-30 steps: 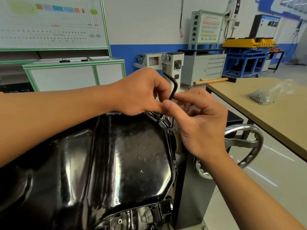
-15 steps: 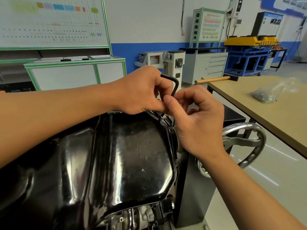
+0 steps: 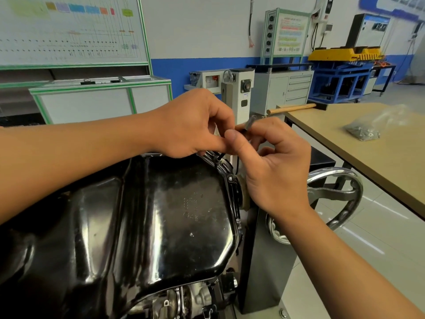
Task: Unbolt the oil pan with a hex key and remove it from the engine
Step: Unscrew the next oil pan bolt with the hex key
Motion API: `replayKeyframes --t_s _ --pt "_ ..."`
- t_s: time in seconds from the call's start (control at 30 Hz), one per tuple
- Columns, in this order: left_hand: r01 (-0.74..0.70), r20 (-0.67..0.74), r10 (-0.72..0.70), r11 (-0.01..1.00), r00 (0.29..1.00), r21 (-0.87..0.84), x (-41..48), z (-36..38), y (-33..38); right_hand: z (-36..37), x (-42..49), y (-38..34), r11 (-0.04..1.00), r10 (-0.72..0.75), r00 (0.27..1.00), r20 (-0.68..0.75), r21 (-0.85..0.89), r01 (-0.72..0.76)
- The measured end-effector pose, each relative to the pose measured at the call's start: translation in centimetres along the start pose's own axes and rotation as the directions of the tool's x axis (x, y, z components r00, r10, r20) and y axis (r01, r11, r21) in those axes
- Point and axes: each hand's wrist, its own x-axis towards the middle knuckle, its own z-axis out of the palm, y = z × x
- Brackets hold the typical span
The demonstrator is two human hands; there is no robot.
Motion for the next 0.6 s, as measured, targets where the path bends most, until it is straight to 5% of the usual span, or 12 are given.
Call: replayKeyframes --t_s 0.3,0.6 --pt "-0.034 0.109 0.035 0.999 0.993 -0.013 -0.59 -0.23 0.49 0.45 -0.14 -0.32 1.0 -0.03 0.983 0.183 0.007 0.029" --pt "-0.03 0.037 0.031 1.0 0.999 -0.008 0.09 0.01 -0.14 0.63 -0.01 -0.27 0.999 -0.036 0.999 0.04 0.04 0.034"
